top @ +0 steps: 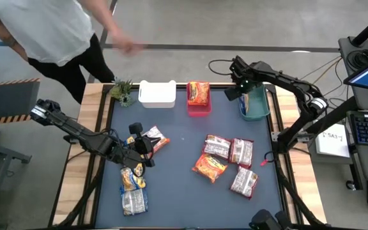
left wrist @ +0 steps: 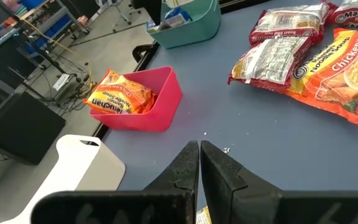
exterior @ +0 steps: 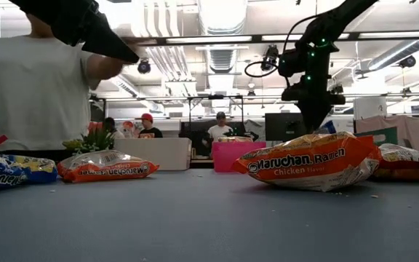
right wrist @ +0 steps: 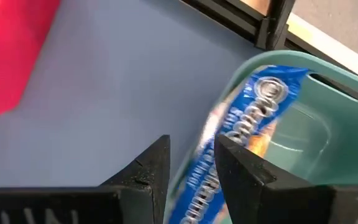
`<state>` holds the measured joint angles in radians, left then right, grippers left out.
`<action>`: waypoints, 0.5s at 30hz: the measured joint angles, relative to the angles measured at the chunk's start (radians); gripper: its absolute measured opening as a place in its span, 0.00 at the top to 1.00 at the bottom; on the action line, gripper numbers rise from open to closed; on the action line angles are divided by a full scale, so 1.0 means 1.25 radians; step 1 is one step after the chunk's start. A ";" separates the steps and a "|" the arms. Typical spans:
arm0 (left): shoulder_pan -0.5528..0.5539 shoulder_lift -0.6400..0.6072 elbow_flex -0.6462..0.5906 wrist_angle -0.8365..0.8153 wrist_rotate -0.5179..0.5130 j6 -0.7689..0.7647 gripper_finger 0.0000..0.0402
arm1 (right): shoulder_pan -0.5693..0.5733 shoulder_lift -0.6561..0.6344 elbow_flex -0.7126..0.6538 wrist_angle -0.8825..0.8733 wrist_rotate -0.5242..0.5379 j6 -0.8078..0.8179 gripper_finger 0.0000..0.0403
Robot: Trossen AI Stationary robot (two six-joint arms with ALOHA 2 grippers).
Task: Sort Maruchan noodles
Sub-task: Put the top right blue noodle pack into the green bin, then put the top orange noodle pack into the red bin
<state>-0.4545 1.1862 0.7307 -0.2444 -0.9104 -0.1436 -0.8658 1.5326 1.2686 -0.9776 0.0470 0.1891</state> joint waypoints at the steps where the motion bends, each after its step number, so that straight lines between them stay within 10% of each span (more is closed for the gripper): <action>1: 0.000 0.000 0.000 0.000 0.000 0.000 1.00 | 0.000 0.000 0.000 0.000 0.001 -0.002 0.72; 15: 0.000 0.000 0.000 0.012 0.000 0.000 1.00 | 0.000 -0.011 0.000 -0.001 0.005 -0.022 0.72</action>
<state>-0.4545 1.1862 0.7307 -0.2292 -0.9104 -0.1440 -0.8661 1.5186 1.2686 -0.9783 0.0528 0.1612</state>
